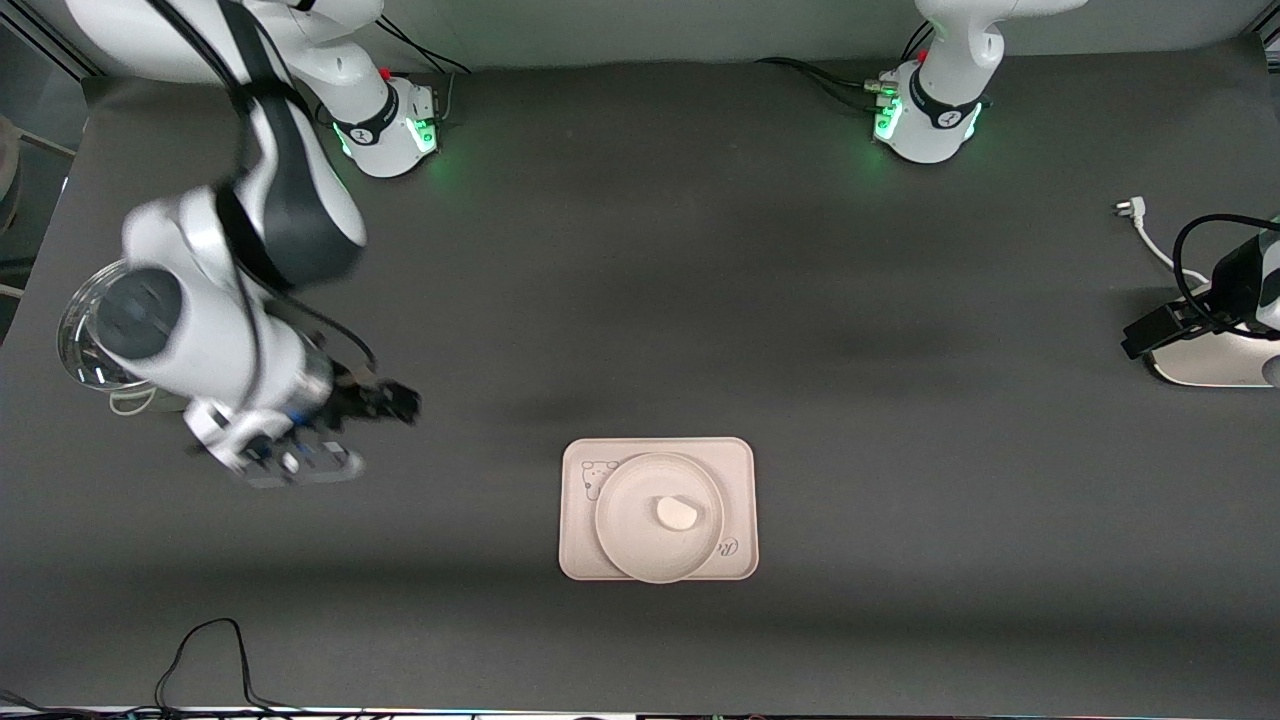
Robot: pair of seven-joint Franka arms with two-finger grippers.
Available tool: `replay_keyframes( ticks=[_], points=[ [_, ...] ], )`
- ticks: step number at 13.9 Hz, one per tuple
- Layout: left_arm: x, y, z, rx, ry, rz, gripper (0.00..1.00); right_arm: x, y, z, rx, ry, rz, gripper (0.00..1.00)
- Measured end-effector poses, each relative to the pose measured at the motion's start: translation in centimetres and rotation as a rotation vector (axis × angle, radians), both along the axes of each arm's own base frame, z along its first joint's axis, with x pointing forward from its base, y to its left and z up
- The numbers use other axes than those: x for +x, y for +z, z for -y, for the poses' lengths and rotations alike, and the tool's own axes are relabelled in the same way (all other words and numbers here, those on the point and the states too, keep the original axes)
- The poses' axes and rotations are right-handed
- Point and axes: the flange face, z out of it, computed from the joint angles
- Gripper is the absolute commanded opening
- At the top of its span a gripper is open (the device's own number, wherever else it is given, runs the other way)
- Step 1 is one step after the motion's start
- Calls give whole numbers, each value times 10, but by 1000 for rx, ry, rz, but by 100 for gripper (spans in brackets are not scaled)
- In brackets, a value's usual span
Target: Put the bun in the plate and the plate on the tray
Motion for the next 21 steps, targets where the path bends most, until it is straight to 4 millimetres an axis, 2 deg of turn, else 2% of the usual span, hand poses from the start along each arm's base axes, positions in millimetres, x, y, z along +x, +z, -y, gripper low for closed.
replay_keyframes(
  ticks=[1,3,4,7,8,9,11,12,16,21],
  points=[
    [0,0,0,0,0,0,74,-22,17,17,-12,-3,10,100],
    [0,0,1,0,-2,1,9,-60,50,46,-22,-11,46,100],
    [0,0,2,0,-3,1,0,-74,64,56,-18,-17,64,100],
    [0,2,5,0,-8,4,0,-96,90,93,-6,-17,81,100],
    [0,3,5,0,-9,6,73,-97,94,109,-3,18,84,100],
    [0,4,5,0,-9,7,100,-97,96,128,-2,47,89,100],
    [0,5,5,-1,-8,10,100,-97,94,154,-3,48,79,100],
    [0,7,5,-1,-8,12,100,-98,93,156,-4,33,62,100],
    [-7,22,6,0,-8,37,100,-109,95,135,-15,-27,12,100],
    [-26,49,13,-2,-18,69,100,-115,105,149,-26,-61,23,100]
  ],
)
